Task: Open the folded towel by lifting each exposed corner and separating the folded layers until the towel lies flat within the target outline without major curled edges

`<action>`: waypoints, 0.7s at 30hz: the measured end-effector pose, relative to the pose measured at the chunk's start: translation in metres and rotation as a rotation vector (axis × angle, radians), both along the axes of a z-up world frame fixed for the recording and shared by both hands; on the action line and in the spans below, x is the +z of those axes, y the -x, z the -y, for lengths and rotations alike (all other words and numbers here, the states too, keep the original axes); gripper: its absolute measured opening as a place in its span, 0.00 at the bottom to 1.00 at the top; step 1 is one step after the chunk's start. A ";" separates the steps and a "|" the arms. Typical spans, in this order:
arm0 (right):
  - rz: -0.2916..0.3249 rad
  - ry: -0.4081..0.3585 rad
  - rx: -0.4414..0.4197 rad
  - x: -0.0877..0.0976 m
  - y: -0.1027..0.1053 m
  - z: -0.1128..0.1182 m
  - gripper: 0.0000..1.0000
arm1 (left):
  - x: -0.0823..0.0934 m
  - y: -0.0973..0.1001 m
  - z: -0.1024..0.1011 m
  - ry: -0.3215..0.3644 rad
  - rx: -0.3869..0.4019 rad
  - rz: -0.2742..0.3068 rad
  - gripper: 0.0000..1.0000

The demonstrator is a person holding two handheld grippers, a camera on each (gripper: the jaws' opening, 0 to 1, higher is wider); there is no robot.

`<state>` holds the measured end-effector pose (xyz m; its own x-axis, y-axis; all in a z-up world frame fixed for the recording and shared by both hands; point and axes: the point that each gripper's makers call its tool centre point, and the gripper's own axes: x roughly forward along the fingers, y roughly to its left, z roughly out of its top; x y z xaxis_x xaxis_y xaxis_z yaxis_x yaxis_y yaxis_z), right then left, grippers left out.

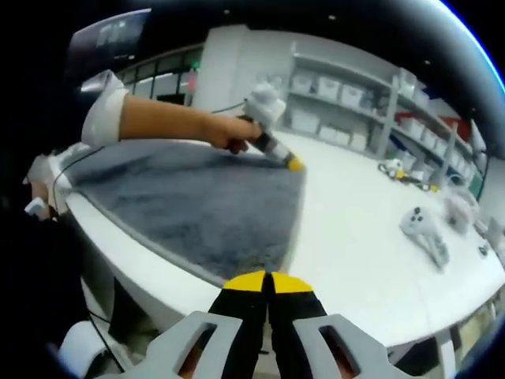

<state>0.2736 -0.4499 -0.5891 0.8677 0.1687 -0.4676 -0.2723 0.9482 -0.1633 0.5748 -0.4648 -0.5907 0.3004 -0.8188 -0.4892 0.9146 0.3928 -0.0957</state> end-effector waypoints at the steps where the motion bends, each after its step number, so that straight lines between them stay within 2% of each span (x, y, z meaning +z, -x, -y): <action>1: -0.003 0.000 -0.002 0.000 0.001 0.000 0.00 | 0.000 0.000 0.000 -0.002 0.000 -0.001 0.01; 6: -0.014 -0.002 -0.012 -0.001 0.001 0.000 0.00 | -0.001 0.006 -0.003 0.016 -0.003 -0.036 0.01; 8: -0.020 -0.008 -0.018 -0.001 0.001 0.000 0.00 | 0.004 0.003 -0.008 0.055 0.006 -0.078 0.01; 11: -0.031 -0.037 -0.022 -0.001 0.002 0.001 0.00 | 0.017 0.020 -0.013 0.135 -0.049 -0.116 0.01; 15: -0.034 -0.041 -0.028 0.001 0.000 -0.001 0.00 | 0.031 0.023 -0.038 0.137 -0.038 -0.073 0.01; 21: -0.002 -0.035 -0.026 0.014 -0.005 -0.010 0.00 | 0.041 0.019 -0.063 0.160 -0.007 -0.075 0.01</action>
